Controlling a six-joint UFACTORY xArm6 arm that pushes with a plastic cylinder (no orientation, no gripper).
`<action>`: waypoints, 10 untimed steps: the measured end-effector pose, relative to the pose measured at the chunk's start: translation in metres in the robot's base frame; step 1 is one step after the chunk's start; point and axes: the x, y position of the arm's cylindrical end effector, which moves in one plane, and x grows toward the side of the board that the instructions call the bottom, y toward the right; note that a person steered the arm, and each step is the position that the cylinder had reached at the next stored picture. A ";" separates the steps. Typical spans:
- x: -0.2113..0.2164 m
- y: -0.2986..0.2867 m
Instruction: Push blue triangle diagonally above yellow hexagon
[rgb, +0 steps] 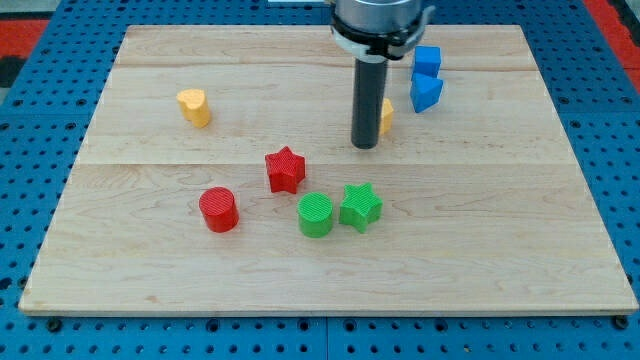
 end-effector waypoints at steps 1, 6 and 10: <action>-0.017 0.073; -0.091 -0.049; -0.137 0.061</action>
